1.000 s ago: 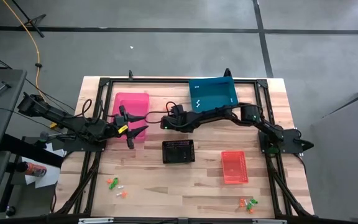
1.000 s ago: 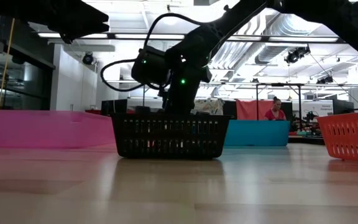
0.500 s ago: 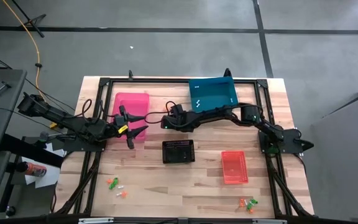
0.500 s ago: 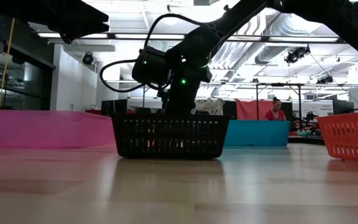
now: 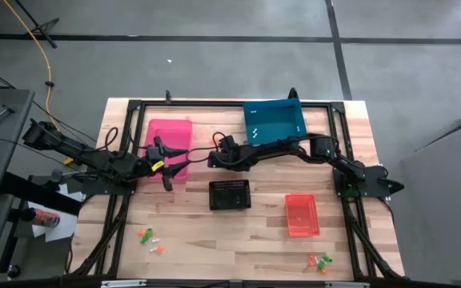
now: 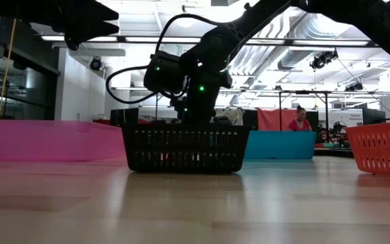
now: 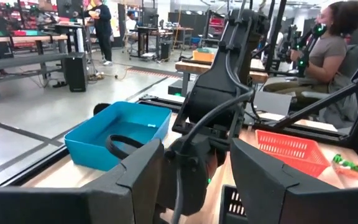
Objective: Sort Halloween decoration
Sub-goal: Put the white bone toy into the blue bin
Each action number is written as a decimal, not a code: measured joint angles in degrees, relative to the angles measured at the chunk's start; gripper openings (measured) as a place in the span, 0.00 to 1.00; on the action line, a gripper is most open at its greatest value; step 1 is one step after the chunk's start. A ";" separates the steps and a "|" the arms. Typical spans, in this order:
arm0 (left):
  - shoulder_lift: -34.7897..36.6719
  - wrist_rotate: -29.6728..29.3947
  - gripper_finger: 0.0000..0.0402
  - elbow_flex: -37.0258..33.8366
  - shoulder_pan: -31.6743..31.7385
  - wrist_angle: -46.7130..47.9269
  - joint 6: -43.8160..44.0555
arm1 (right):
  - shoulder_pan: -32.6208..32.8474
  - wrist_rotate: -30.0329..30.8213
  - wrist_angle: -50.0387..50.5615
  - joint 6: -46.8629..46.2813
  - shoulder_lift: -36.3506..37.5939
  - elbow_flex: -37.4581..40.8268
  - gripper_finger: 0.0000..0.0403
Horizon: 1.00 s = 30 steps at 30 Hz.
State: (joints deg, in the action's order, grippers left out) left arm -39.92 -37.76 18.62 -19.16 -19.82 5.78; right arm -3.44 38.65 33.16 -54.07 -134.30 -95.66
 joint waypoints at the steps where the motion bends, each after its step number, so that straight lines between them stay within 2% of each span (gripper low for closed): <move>1: 0.00 0.00 0.43 0.01 0.01 0.03 0.00 | 0.16 0.33 0.45 0.63 0.12 0.00 0.01; 10: -0.02 0.00 0.43 0.00 0.00 -0.01 0.11 | 2.47 -4.50 5.24 7.39 5.37 0.37 0.01; 15: -0.02 0.00 0.43 0.01 0.00 0.01 0.11 | 4.79 -2.00 13.54 9.50 8.84 0.25 0.00; 20: 0.00 0.02 0.43 0.01 0.00 0.19 0.77 | 7.76 2.47 28.07 4.42 11.64 0.75 0.00; 25: 0.02 0.02 0.43 0.00 -0.02 0.68 1.62 | 10.97 2.65 34.45 -1.78 16.45 7.72 0.00; 30: 0.02 0.02 0.43 0.01 -0.02 1.13 1.60 | 12.84 -1.30 32.47 -7.74 26.41 22.55 0.00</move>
State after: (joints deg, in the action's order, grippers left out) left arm -39.90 -37.74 18.63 -19.18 -18.70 7.38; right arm 9.40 37.35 65.63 -61.81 -107.88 -73.11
